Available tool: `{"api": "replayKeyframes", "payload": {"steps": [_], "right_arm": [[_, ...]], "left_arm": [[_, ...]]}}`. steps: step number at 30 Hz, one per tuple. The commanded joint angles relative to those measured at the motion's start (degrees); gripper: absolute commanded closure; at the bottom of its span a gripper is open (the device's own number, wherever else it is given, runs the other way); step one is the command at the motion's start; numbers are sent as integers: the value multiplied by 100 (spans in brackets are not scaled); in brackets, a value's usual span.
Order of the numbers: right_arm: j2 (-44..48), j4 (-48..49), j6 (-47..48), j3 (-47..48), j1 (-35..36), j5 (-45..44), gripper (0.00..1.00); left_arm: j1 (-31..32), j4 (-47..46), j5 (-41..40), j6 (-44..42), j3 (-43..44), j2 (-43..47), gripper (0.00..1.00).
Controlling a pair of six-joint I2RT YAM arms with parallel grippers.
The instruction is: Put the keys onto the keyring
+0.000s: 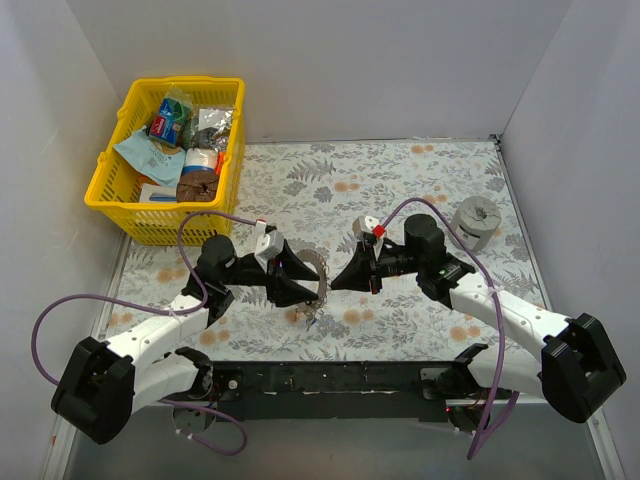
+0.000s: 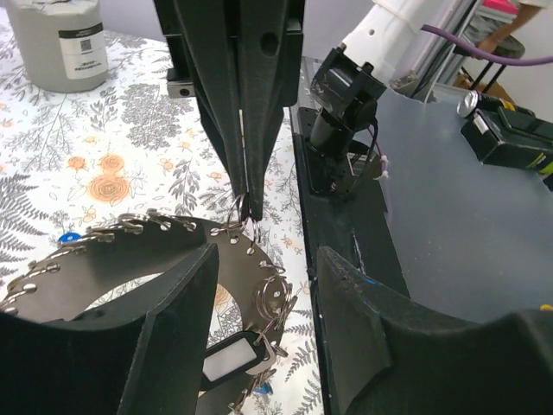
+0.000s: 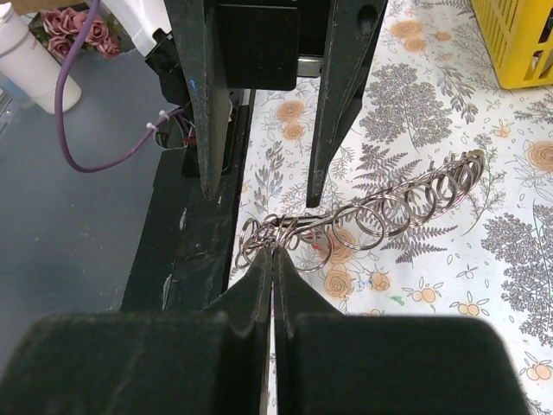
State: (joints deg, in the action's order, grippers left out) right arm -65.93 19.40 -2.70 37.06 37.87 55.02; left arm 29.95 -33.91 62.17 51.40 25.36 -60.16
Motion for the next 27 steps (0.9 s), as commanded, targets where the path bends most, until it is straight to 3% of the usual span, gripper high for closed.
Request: {"api": "replayKeyframes", "payload": {"steps": [1,6,27], "right_arm": [[72,29,252,372,-25,316,99],[-7,38,252,434,-25,456,99],[-43,90,129,487,-25,544,99]], "left_arm": [[2,-195,383,-332,127,232,51],[10,-143,129,-455,118,321,58],[353,121,-223,-868,496,-154,61]]}}
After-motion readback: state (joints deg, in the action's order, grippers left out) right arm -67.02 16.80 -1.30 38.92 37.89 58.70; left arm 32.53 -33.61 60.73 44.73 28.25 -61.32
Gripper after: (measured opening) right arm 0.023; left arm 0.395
